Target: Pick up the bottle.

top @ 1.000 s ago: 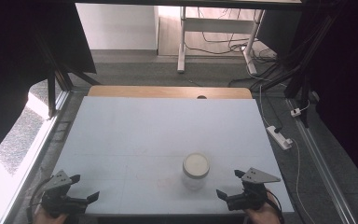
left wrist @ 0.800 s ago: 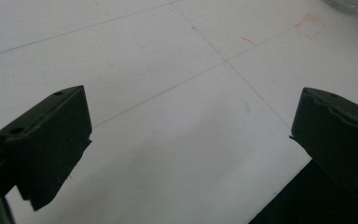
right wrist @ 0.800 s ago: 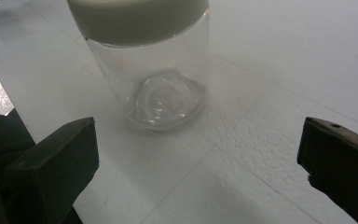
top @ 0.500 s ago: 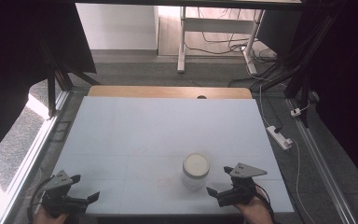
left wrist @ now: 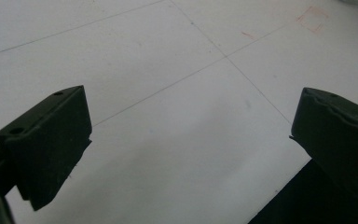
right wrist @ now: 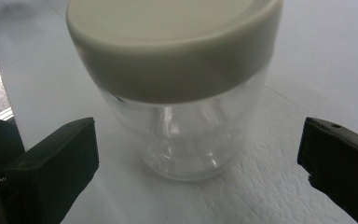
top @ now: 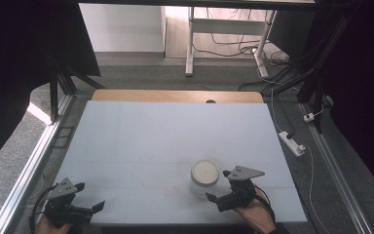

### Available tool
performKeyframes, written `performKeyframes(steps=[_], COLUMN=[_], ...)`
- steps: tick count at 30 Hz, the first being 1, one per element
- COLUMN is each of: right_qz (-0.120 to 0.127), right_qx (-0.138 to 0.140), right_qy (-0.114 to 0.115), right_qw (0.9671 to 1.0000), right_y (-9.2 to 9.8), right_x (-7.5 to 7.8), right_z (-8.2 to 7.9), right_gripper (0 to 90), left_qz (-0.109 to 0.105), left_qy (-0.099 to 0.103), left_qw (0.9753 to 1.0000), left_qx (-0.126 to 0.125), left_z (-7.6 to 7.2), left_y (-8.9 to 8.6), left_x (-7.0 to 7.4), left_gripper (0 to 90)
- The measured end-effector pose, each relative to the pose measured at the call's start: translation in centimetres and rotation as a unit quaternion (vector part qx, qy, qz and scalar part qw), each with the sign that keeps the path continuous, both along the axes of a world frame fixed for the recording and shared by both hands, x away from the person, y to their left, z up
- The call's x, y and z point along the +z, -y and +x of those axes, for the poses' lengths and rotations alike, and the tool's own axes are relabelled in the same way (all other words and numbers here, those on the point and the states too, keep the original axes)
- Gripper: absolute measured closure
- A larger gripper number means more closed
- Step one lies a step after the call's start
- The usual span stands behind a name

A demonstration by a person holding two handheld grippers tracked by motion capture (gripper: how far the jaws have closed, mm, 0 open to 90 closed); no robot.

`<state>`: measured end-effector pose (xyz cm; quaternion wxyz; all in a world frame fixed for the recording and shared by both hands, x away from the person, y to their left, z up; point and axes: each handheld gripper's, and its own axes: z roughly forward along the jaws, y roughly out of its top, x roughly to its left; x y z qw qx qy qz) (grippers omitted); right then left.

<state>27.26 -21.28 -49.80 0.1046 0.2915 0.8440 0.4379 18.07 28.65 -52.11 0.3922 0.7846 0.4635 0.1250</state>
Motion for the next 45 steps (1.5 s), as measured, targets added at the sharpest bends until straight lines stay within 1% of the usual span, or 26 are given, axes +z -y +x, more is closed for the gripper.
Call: performKeyframes(steps=[7, 13, 18, 21, 23, 27, 32, 36, 41, 45], right_qz=[0.000, -0.007, -0.006, -0.009, -0.010, -0.011, -0.006, -0.014, -0.016, -0.017], right_qx=[0.012, 0.022, 0.029, 0.033, 0.033, 0.034, 0.031, 0.035, 0.036, 0.037], right_qy=[-0.001, -0.001, 0.006, 0.004, 0.007, 0.004, 0.011, 0.031, 0.038, 0.039], right_qw=[0.9999, 0.9997, 0.9995, 0.9994, 0.9994, 0.9994, 0.9994, 0.9988, 0.9985, 0.9984], right_y=[-1.4, -2.4, -3.1, -3.4, -3.4, -3.5, -3.3, -3.3, -3.3, -3.2], right_x=[-0.3, -0.7, -0.9, -1.0, -1.0, -1.1, -1.0, -1.0, -1.0, -0.9], right_z=[0.8, 1.5, 1.7, 1.9, 1.9, 2.0, 2.0, 1.9, 1.7, 1.7], right_gripper=[0.0, 0.0, 0.0, 0.0, 0.0, 0.2, 4.4, 5.8, 6.3, 6.5], left_qz=[0.000, 0.001, 0.003, 0.005, 0.005, 0.006, 0.008, 0.010, 0.011, 0.011], left_qy=[0.000, 0.000, 0.000, 0.001, 0.001, 0.001, 0.001, 0.001, 0.001, 0.000], left_qw=[1.0000, 1.0000, 1.0000, 1.0000, 1.0000, 1.0000, 0.9999, 0.9999, 0.9999, 0.9999], left_qx=[-0.001, -0.002, -0.004, -0.005, -0.005, -0.007, -0.008, -0.009, -0.011, -0.011], left_z=[0.0, 0.0, 0.0, 0.0, 0.0, 0.0, 0.0, 0.0, 0.0, 0.0], left_y=[0.0, 0.0, 0.1, 0.1, 0.1, 0.2, 0.2, 0.2, 0.3, 0.3], left_x=[0.0, 0.0, 0.0, 0.0, 0.0, 0.0, 0.0, 0.0, 0.0, 0.0], left_gripper=[0.0, 0.0, 0.0, 0.0, 0.0, 0.0, 0.0, 0.0, 0.0, 0.0])
